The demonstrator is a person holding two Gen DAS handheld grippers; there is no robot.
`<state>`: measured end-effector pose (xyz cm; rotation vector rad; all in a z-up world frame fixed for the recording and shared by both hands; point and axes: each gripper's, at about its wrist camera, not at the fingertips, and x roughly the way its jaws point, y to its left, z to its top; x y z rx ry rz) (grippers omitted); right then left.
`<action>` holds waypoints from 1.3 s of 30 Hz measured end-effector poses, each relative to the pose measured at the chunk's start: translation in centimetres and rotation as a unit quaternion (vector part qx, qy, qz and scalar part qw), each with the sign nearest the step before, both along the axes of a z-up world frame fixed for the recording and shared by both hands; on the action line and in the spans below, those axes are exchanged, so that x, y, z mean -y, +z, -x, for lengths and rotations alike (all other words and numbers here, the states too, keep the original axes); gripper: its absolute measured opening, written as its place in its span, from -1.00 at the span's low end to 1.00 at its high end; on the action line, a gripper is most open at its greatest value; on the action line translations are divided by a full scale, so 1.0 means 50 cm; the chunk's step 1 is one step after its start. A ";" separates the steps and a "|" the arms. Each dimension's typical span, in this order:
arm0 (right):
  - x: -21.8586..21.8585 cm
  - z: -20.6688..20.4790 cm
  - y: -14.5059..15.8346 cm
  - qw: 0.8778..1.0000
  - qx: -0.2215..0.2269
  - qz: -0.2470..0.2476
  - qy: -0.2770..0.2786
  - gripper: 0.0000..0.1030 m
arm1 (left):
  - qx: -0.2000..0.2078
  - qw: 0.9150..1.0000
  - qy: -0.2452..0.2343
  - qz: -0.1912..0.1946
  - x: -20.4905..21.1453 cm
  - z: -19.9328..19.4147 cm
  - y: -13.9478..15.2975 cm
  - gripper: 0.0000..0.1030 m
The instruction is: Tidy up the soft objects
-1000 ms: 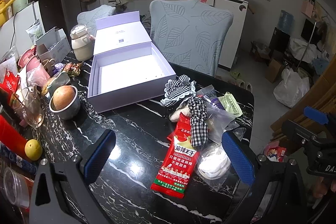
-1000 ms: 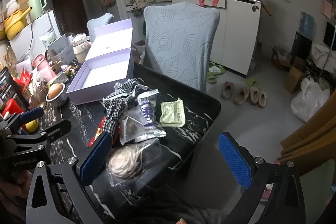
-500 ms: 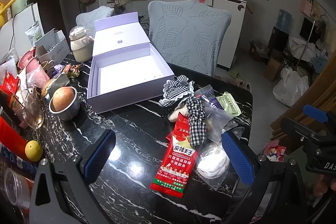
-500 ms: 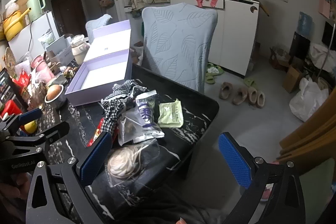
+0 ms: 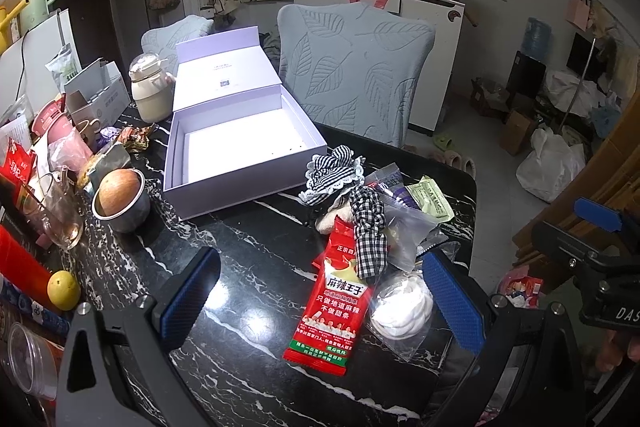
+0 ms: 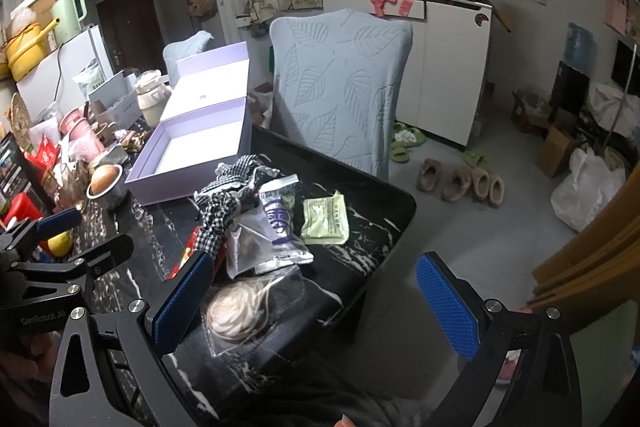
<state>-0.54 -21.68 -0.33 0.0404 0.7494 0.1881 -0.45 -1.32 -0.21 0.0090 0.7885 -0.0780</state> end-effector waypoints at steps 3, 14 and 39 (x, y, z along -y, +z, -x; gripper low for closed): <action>0.000 0.000 0.001 1.000 0.000 0.000 -0.001 1.00 | 0.001 1.000 -0.002 -0.001 0.004 0.001 0.002 1.00; 0.000 0.002 0.001 1.000 0.001 -0.002 -0.001 1.00 | 0.002 1.000 -0.009 0.003 0.009 0.005 0.003 1.00; 0.026 0.000 -0.093 0.999 -0.038 -0.024 0.020 1.00 | -0.046 0.998 -0.034 0.032 0.004 -0.005 -0.108 0.99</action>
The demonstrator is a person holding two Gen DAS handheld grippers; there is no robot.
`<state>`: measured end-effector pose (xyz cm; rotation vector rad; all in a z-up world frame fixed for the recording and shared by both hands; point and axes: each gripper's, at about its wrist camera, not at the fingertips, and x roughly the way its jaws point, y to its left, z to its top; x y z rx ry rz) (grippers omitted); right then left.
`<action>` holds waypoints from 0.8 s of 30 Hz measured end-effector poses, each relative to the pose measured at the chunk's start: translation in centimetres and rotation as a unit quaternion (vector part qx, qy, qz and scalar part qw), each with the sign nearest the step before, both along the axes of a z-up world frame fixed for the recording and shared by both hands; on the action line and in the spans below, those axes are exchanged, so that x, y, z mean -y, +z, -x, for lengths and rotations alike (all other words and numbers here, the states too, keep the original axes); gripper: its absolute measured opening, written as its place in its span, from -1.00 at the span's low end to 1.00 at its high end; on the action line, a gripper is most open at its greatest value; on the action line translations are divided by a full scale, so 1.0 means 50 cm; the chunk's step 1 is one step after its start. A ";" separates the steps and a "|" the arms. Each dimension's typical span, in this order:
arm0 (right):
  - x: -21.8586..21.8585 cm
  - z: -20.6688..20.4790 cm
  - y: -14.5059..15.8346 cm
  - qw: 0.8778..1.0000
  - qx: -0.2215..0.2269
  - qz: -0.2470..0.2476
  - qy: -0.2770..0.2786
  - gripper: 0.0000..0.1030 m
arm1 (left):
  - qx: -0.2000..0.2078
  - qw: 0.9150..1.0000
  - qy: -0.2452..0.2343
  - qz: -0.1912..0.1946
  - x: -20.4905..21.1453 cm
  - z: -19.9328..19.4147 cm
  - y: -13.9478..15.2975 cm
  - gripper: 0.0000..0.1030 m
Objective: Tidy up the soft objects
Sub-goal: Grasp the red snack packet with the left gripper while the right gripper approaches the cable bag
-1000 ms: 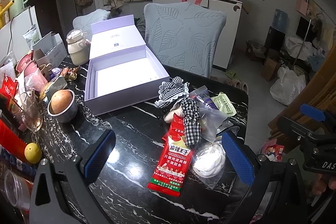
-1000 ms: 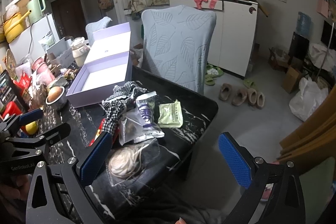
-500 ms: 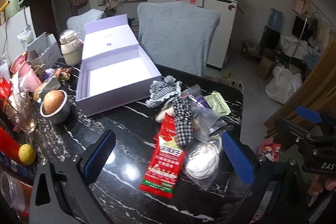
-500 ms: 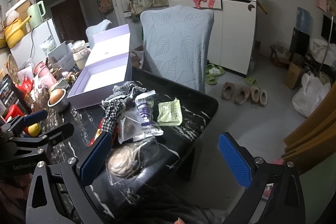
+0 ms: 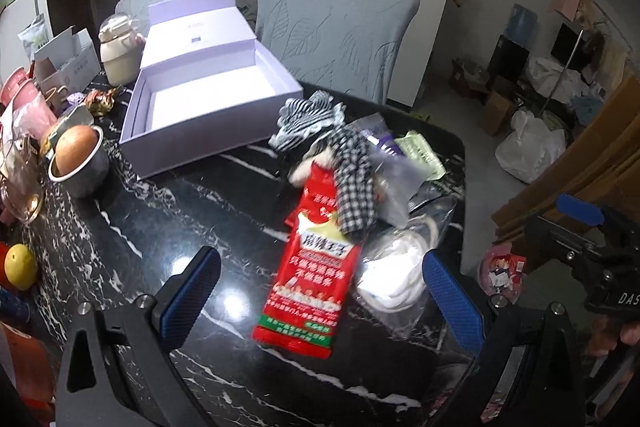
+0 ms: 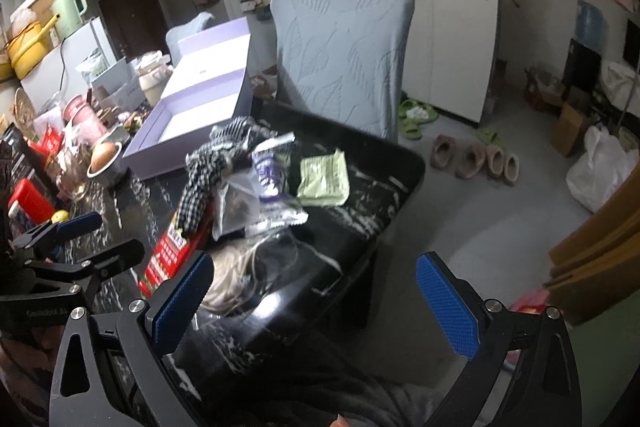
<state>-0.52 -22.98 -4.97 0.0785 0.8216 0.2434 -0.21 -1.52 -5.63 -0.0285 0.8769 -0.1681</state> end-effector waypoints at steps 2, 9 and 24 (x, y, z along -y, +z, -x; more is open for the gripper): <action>-0.005 -0.003 -0.014 1.000 -0.008 -0.001 0.007 1.00 | -0.004 1.000 0.001 -0.004 -0.004 -0.002 -0.015 0.99; -0.021 -0.022 -0.049 0.999 -0.028 -0.004 0.025 1.00 | -0.037 0.999 -0.009 -0.001 -0.007 -0.036 -0.073 0.77; -0.032 -0.038 -0.072 0.998 -0.039 0.002 0.039 1.00 | -0.064 0.997 -0.032 0.009 0.001 -0.064 -0.126 -0.07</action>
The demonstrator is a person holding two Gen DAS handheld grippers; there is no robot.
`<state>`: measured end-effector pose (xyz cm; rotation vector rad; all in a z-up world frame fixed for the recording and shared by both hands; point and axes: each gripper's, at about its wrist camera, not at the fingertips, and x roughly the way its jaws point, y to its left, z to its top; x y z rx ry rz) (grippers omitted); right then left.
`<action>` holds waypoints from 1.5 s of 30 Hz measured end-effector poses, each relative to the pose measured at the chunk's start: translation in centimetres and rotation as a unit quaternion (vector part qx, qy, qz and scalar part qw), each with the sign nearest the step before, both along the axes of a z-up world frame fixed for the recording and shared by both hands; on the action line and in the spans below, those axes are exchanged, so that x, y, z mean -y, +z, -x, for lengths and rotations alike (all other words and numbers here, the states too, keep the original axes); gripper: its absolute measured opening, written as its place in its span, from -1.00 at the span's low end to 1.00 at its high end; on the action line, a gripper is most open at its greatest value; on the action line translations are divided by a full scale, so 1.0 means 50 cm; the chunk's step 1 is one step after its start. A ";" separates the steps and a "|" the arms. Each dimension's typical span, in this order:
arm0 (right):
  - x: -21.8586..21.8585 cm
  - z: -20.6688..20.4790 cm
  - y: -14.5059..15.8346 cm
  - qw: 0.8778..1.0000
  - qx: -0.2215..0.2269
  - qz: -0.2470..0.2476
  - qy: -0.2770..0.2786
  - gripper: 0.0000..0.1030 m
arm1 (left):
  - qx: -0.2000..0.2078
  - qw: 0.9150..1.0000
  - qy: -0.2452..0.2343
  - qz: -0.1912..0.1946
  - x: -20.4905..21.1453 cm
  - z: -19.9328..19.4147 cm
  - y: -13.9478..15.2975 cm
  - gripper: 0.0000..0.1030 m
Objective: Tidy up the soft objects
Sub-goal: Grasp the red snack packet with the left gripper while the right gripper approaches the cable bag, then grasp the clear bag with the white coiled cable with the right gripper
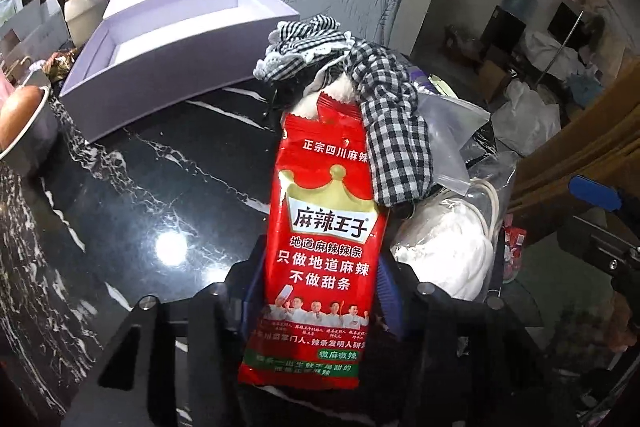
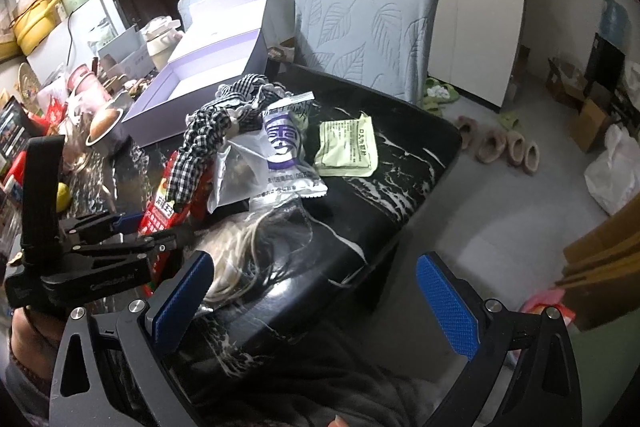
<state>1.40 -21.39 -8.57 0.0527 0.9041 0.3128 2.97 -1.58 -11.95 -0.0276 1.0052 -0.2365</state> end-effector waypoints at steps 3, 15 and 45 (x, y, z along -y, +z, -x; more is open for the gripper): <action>-0.005 0.002 -0.001 1.000 0.001 -0.002 0.004 1.00 | 0.001 1.000 0.002 -0.001 -0.002 0.011 0.017 -0.07; -0.056 -0.015 -0.035 0.998 0.003 -0.029 0.059 1.00 | 0.027 0.999 0.021 0.004 -0.051 0.061 0.088 -0.07; -0.122 -0.009 -0.095 0.996 0.013 -0.018 0.086 -0.46 | 0.019 0.999 0.035 0.005 -0.059 0.072 0.084 -0.07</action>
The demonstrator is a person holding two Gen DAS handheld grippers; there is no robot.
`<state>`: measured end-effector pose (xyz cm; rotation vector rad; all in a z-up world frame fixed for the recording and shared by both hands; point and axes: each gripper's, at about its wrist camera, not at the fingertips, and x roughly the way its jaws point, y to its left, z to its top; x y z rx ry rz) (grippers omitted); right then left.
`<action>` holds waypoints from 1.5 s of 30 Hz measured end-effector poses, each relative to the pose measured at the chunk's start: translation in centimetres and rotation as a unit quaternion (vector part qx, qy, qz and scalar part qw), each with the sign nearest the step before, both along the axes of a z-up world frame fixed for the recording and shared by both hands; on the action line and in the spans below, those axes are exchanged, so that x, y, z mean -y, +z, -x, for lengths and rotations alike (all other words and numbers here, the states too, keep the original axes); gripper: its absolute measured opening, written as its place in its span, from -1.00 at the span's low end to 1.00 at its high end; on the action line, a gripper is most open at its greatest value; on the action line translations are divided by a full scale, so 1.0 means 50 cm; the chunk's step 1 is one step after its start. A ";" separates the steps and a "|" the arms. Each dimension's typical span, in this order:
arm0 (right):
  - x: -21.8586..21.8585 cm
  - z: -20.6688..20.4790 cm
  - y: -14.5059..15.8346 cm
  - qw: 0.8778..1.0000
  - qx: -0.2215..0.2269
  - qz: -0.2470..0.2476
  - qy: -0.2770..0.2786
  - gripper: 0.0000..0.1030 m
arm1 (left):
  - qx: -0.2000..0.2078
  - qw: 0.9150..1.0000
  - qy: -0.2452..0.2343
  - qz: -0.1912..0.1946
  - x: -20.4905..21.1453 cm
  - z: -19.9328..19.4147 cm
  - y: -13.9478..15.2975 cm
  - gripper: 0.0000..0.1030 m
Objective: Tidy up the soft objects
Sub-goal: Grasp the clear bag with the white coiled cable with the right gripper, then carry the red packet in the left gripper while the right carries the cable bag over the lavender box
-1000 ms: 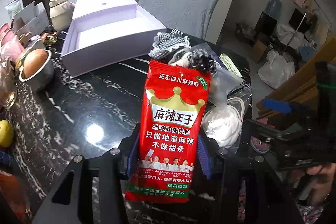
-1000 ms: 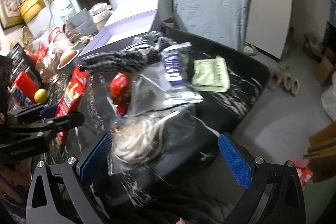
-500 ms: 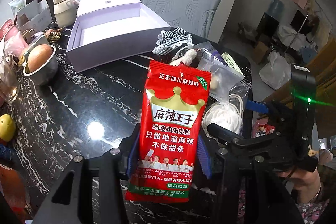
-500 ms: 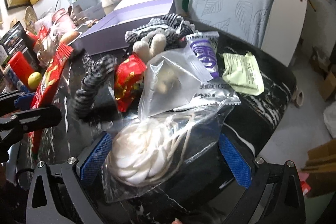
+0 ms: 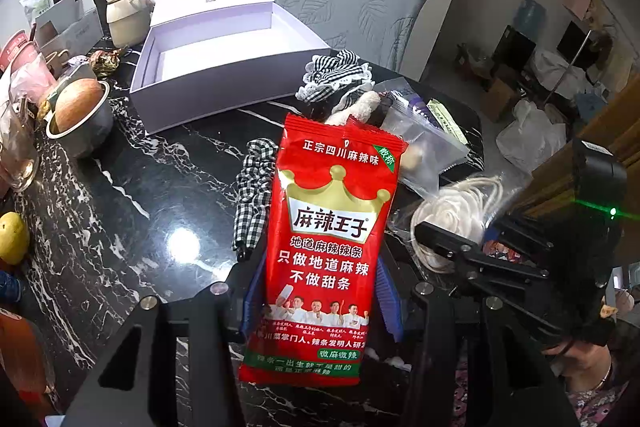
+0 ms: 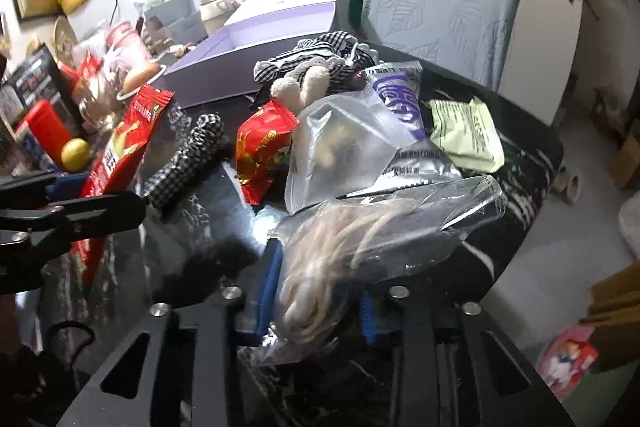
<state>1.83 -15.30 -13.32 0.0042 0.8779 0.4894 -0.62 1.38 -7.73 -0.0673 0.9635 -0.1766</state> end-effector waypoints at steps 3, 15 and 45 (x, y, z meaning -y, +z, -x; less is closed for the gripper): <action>0.019 0.003 -0.001 1.000 -0.016 -0.026 -0.004 -0.52 | 0.002 1.000 -0.001 0.000 0.002 0.002 0.002 -0.08; 0.064 0.052 0.035 0.998 -0.028 -0.064 0.003 -0.52 | 0.016 1.000 -0.022 0.003 0.031 0.006 0.020 -0.07; 0.035 -0.062 0.285 0.986 0.121 -0.075 0.082 -0.51 | 0.149 0.989 -0.016 0.001 0.049 -0.094 0.192 -0.07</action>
